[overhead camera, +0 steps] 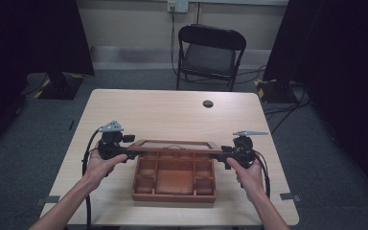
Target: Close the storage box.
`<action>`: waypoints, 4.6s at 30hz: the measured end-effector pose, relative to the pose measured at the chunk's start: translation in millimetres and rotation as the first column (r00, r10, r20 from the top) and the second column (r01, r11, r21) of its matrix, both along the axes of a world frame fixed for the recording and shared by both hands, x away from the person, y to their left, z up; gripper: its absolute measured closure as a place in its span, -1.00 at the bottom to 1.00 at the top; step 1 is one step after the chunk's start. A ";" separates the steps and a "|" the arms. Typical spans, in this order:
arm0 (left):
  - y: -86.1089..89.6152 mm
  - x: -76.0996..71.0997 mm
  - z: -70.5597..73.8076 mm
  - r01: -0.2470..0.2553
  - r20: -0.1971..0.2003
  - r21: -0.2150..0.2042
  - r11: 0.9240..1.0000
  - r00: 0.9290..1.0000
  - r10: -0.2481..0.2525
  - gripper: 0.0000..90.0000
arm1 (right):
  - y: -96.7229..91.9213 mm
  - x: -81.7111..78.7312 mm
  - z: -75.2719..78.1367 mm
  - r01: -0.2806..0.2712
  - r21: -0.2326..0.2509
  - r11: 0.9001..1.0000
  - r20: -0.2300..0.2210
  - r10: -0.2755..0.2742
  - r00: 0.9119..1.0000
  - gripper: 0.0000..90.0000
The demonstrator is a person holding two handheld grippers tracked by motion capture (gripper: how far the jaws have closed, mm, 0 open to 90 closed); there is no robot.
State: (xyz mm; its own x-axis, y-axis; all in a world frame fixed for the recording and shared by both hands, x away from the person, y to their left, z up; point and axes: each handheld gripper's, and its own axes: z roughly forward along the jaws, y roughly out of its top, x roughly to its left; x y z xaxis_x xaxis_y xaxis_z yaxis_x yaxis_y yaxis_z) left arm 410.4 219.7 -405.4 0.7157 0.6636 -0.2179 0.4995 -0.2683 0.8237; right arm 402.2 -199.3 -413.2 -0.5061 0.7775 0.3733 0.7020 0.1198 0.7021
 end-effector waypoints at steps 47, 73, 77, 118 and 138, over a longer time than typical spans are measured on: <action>3.6 -17.6 -8.5 0.034 0.003 0.023 0.999 0.999 -0.034 -0.65 | 62.8 -6.5 91.5 -0.331 0.077 0.941 0.184 0.313 0.932 0.27; 3.9 -18.8 -13.1 0.050 -0.015 0.019 0.999 0.999 -0.050 -0.65 | 102.1 -9.8 73.9 -0.558 0.065 0.828 0.050 0.555 0.830 0.69; 3.6 -19.1 -14.5 0.055 -0.019 0.025 0.998 0.998 -0.054 -0.65 | 102.8 -9.7 71.8 -0.557 0.063 0.828 0.026 0.556 0.831 0.73; 41.2 1.7 -30.7 -0.096 -0.064 0.084 0.992 0.993 0.102 -0.60 | 109.4 -29.4 33.9 -0.618 -0.013 0.786 -0.027 0.618 0.786 0.82; 47.2 3.6 -30.8 -0.123 -0.072 0.080 0.989 0.989 0.129 -0.59 | 121.4 -37.8 -12.7 -0.657 -0.092 0.749 -0.136 0.644 0.753 0.83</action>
